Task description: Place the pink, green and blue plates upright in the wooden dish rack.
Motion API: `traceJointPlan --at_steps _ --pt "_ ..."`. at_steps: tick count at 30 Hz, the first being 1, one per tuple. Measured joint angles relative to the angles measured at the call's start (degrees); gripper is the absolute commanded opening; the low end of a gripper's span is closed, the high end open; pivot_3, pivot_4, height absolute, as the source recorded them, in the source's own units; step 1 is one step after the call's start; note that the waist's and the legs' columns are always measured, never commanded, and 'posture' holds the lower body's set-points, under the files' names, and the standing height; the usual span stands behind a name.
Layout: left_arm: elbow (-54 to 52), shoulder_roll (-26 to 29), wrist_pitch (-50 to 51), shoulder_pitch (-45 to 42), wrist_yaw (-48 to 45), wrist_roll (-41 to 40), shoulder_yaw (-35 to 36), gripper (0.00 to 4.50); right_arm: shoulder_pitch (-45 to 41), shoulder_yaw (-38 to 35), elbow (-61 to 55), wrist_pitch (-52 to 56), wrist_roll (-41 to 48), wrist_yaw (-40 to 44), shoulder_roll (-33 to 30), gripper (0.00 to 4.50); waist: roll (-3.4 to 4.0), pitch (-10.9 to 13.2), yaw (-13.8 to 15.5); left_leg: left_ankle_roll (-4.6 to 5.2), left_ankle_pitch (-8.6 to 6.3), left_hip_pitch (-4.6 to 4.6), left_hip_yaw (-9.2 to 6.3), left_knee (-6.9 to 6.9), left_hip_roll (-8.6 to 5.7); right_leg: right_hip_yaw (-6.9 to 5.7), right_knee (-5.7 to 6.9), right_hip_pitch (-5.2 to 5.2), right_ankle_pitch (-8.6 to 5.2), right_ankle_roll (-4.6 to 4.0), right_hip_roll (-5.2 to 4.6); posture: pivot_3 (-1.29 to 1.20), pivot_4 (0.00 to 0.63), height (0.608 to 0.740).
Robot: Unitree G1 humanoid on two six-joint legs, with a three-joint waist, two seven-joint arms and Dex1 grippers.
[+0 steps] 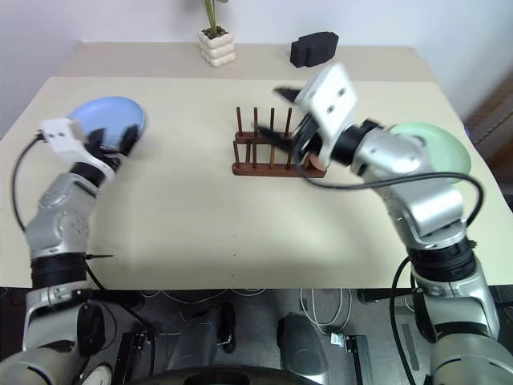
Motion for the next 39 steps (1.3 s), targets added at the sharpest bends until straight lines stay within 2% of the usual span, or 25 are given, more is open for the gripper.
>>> traceJointPlan --at_steps 3,6,10,13,17,20,23,28,32,35,39 --pt "-3.7 0.8 -0.4 2.2 -3.6 0.4 -2.3 4.5 0.5 -0.2 0.1 -0.9 -1.2 1.5 0.4 3.23 0.0 0.0 1.1 0.0 0.0 0.0 0.0 0.02 -0.03 -0.04 -0.06 0.06 0.01 0.01 -0.02 0.0 0.15 0.732" --pt "-8.5 1.2 -1.2 5.5 -9.1 0.5 -5.8 4.5 0.6 -3.4 0.0 -0.6 -0.3 2.9 0.2 3.23 -0.01 0.0 1.4 -0.01 0.01 0.0 -0.03 0.05 -0.02 -0.1 -0.06 0.1 0.0 0.01 -0.01 0.0 0.15 0.732" --pt "-17.4 5.0 -2.0 12.8 -22.0 0.6 -14.6 4.5 4.3 -16.6 -0.5 3.1 5.2 6.4 -7.2 3.23 -0.01 0.0 1.4 -0.01 0.0 0.03 -0.03 -0.02 -0.03 -0.11 -0.19 0.18 0.0 0.0 0.0 0.0 0.15 0.732" --pt "-21.0 6.8 -2.0 15.4 -30.9 -0.3 -19.9 4.5 11.4 -25.8 0.4 5.1 7.2 9.6 -12.4 3.23 0.0 0.0 1.3 -0.03 0.01 0.07 -0.06 -0.06 0.0 -0.11 -0.2 0.21 0.0 -0.01 0.04 0.0 0.15 0.732" --pt "-22.2 7.3 -2.1 14.9 -36.9 -0.3 -23.7 4.5 19.9 -31.3 4.9 5.2 5.4 11.6 -16.3 3.23 0.11 0.0 0.9 -0.03 0.01 0.17 -0.05 -0.03 0.01 -0.09 -0.17 0.27 0.02 -0.04 0.07 0.0 0.15 0.732" --pt "-21.0 7.6 -2.3 14.3 -40.4 0.3 -26.0 4.5 23.1 -29.5 12.0 3.1 -1.6 10.4 -18.1 3.23 0.12 0.0 0.8 -0.03 0.02 0.18 -0.04 0.01 0.01 -0.06 -0.12 0.27 0.02 -0.04 0.08 0.0 0.15 0.732" --pt "-19.7 6.9 -2.9 12.7 -43.1 1.1 -28.4 4.5 21.8 -23.0 21.7 -1.1 -9.3 7.6 -17.2 3.23 0.14 0.0 0.8 -0.02 0.05 0.18 -0.03 0.04 0.01 -0.05 -0.08 0.24 0.02 -0.04 0.09 0.0 0.15 0.732" --pt "-19.5 5.2 -3.9 10.1 -44.6 2.3 -30.8 4.5 13.3 -12.3 40.5 -9.5 -21.1 1.6 -11.7 3.23 0.32 0.0 0.8 -0.04 0.09 0.16 0.01 0.05 0.0 -0.03 -0.04 0.19 0.02 -0.03 0.11 0.0 0.15 0.732" --pt "-19.4 4.6 -4.2 10.4 -44.2 2.5 -31.0 4.5 7.4 -8.7 52.0 -16.1 -26.9 -1.6 -10.3 3.23 0.41 0.0 0.9 -0.05 0.11 0.16 0.01 0.1 0.02 -0.03 -0.04 0.2 0.01 -0.03 0.12 0.0 0.15 0.732" --pt "-19.6 4.5 -4.2 11.2 -43.4 2.7 -30.9 4.5 4.0 -7.9 59.4 -19.9 -28.6 -3.3 -9.2 2.45 0.41 0.0 0.9 -0.03 0.12 0.17 0.01 0.14 0.01 -0.03 -0.04 0.26 0.01 -0.03 0.11 0.0 0.15 0.732" --pt "-20.2 4.6 -4.2 13.2 -42.2 2.7 -30.6 4.5 1.5 -7.3 66.3 -22.5 -31.0 -5.4 -8.8 0.46 0.41 0.0 1.2 -0.02 0.13 0.17 0.0 0.14 0.01 -0.04 -0.04 0.28 0.01 -0.03 0.1 0.0 0.15 0.732"
